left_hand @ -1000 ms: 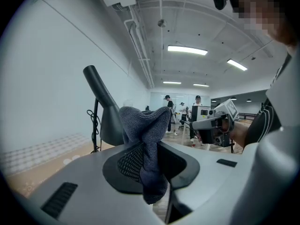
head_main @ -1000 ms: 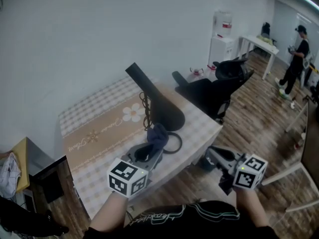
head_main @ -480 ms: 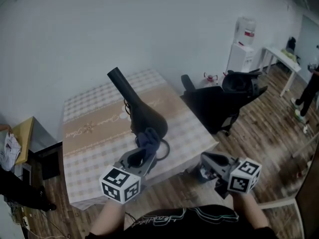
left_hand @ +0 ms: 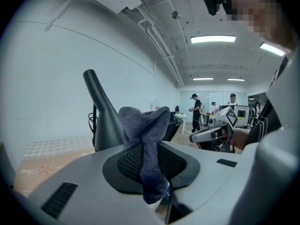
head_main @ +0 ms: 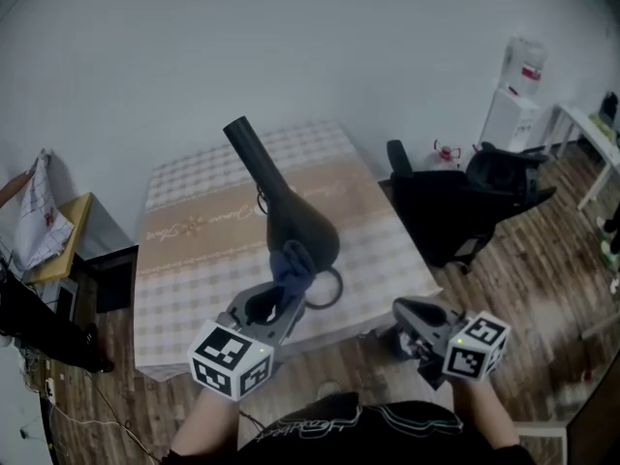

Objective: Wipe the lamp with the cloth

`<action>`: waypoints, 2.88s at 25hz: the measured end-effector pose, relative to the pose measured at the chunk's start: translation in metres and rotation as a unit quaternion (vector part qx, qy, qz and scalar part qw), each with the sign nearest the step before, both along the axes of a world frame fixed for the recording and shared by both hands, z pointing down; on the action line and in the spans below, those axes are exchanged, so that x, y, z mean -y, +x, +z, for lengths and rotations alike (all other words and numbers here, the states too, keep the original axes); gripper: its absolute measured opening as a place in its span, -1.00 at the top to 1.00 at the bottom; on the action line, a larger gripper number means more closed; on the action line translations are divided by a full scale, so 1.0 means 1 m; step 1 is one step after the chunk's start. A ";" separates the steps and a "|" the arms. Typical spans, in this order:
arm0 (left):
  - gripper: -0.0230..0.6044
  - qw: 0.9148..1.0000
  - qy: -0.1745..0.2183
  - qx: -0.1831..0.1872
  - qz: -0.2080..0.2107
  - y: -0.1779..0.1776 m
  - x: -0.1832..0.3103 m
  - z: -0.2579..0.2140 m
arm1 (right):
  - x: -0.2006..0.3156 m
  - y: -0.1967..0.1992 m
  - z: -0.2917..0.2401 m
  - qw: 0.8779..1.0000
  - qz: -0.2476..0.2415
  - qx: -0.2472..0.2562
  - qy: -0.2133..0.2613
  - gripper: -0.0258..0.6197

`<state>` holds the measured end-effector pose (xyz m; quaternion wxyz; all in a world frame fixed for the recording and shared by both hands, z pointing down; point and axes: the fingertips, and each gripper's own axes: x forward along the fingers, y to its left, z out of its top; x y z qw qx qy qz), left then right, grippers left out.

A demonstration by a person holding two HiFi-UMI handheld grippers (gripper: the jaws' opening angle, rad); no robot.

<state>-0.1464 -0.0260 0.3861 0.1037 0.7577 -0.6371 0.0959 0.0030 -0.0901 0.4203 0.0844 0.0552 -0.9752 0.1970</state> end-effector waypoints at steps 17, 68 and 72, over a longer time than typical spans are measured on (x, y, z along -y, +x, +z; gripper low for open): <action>0.70 0.993 0.052 0.092 -0.057 -0.109 0.042 -0.076 | 0.071 -0.091 -0.018 0.999 -0.024 0.035 0.012 0.87; 0.70 0.903 -0.091 0.341 -0.246 -0.131 0.115 -0.130 | 0.187 -0.122 -0.047 0.966 -0.252 0.052 0.033 0.87; 0.70 0.903 -0.096 0.332 -0.254 -0.120 0.116 -0.117 | 0.190 -0.113 -0.041 0.963 -0.266 0.044 0.031 0.87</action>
